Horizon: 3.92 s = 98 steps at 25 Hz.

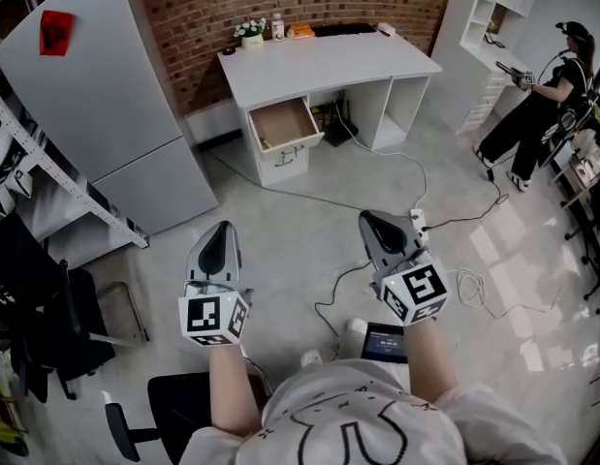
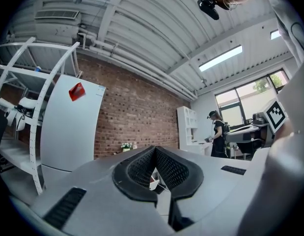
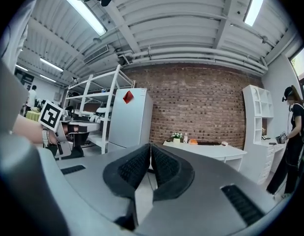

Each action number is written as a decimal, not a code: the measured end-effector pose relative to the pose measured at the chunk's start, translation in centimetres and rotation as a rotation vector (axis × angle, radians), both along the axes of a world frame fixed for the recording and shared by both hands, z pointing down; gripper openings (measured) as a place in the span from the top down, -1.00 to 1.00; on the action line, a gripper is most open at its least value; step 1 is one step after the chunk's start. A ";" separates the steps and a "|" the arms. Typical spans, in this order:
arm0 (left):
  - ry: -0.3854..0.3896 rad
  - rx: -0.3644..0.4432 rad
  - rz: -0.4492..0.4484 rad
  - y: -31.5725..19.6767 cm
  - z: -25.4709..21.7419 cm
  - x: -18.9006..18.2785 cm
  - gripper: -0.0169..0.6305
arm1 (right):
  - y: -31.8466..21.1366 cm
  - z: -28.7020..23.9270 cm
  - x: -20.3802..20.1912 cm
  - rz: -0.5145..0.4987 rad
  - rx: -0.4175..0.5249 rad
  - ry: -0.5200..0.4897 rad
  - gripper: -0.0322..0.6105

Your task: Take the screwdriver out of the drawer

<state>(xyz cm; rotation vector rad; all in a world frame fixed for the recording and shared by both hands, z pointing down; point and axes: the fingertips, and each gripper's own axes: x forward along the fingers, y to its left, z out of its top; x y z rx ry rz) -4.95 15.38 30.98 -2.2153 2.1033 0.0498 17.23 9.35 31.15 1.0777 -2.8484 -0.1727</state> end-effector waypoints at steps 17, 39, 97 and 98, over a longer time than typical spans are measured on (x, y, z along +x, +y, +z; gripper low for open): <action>-0.030 -0.030 -0.085 -11.8 0.3 -0.8 0.91 | -14.0 0.3 -0.2 -0.060 -0.005 -0.043 0.83; 0.010 -0.040 -0.305 -27.8 0.1 -1.9 0.91 | -36.0 -0.4 -2.7 -0.268 -0.018 -0.004 0.83; 0.278 -0.280 -0.509 -44.2 14.4 -36.2 0.91 | -56.2 14.2 -39.8 -0.450 -0.283 0.294 0.83; 0.282 -0.301 -0.507 -44.1 15.4 -35.9 0.91 | -56.3 15.1 -39.8 -0.452 -0.296 0.303 0.83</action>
